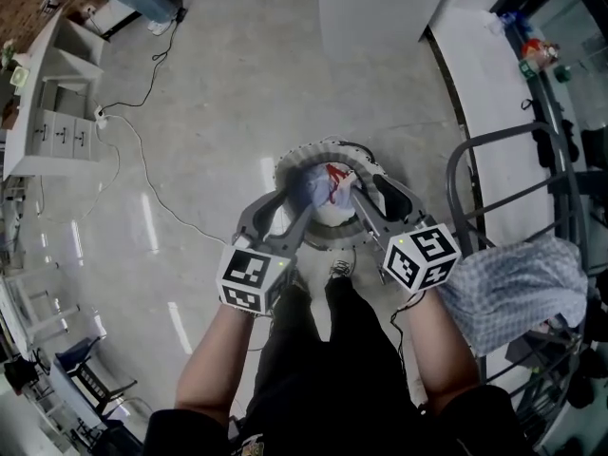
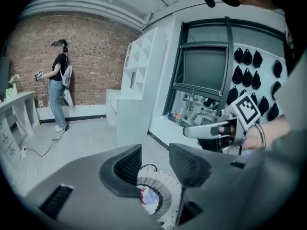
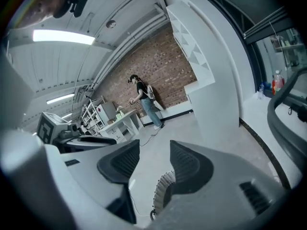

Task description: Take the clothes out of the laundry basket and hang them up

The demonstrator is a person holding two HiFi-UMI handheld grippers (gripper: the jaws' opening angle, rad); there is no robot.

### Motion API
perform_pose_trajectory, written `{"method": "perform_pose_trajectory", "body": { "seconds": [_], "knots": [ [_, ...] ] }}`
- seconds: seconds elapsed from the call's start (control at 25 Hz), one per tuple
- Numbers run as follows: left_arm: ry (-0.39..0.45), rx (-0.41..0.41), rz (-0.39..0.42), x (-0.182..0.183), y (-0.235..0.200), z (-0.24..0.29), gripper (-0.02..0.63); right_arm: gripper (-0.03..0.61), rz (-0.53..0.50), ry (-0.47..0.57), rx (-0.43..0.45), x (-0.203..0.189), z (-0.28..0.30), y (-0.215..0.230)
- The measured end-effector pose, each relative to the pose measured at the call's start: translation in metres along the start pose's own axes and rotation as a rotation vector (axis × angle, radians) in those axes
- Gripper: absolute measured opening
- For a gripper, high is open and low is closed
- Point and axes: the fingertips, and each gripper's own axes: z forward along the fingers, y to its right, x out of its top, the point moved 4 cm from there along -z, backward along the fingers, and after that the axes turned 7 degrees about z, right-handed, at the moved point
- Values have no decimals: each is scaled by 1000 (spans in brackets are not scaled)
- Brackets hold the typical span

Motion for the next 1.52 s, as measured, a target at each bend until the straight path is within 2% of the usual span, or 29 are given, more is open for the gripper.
{"method": "perform_pose_trajectory", "body": {
  "seconds": [0.28,0.76,1.2,1.52],
  "knots": [
    [6,-34,26,-37,-18,32,170,212,28,-39,-61,-43,35,33],
    [-30,-185,36,-139,-47,107,170,210,60,-106,-192,-140,102,83],
    [-34,-193,-20,-240,-73,158,170,213,45,-237,-220,-253,175,145],
    [-46,-203,-78,-276,-79,172,170,213,57,-340,-226,-329,217,184]
  ]
}}
